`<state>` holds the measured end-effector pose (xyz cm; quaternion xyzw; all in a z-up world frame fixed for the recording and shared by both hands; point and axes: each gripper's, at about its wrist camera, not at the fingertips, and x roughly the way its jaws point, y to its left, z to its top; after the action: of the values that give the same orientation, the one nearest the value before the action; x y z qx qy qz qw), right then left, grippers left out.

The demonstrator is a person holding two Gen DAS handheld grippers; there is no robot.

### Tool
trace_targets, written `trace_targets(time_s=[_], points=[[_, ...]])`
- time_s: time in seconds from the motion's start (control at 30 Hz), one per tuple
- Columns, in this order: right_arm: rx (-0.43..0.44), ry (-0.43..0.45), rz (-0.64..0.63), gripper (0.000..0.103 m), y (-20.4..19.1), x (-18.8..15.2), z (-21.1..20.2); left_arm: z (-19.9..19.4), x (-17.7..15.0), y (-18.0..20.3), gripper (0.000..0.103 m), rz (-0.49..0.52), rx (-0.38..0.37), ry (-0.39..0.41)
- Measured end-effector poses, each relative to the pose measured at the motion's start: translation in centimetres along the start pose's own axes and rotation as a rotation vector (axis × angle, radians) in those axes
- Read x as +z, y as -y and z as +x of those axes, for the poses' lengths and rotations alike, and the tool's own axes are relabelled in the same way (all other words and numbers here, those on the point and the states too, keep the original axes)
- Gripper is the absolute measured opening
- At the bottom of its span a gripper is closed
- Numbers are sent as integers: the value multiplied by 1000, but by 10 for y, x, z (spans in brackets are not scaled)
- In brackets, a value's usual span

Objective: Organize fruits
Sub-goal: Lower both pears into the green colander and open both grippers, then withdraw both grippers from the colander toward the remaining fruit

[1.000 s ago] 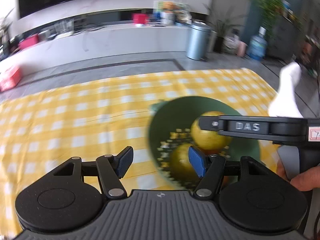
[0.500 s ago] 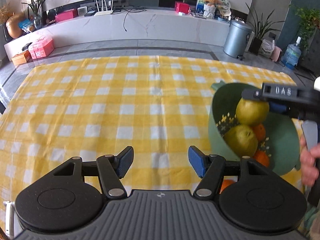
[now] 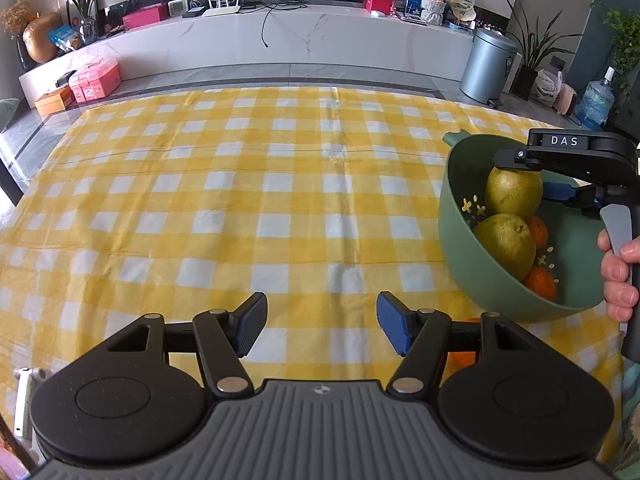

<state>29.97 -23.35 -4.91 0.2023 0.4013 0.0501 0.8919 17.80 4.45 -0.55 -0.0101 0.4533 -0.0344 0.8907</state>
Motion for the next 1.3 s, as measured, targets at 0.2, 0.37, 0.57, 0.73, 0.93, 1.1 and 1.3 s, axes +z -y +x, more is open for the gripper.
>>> trace_targets(time_s=[0.2,0.37,0.57,0.73,0.93,1.1,1.3], points=[[-10,7,-41,63,-2,-3,-9,-13,-6,1,74,8,-3,10],[5,26,-55,63,-4,-10,-24,-27,-10,1,74,13,-19,25],[47,134,-180,63,-20,-29,-70,-46,-17,10,74,24,-66,78],[92,202,-307,70,-33,-49,-110,-62,-23,20,74,67,-88,126],[91,275,-398,79,-39,-75,-148,-70,-33,23,74,89,-136,143],[99,217,-387,79,-29,-97,-159,-76,-43,22,74,82,-154,160],[101,151,-385,78,-22,-124,-166,-80,-55,21,74,108,-182,150]])
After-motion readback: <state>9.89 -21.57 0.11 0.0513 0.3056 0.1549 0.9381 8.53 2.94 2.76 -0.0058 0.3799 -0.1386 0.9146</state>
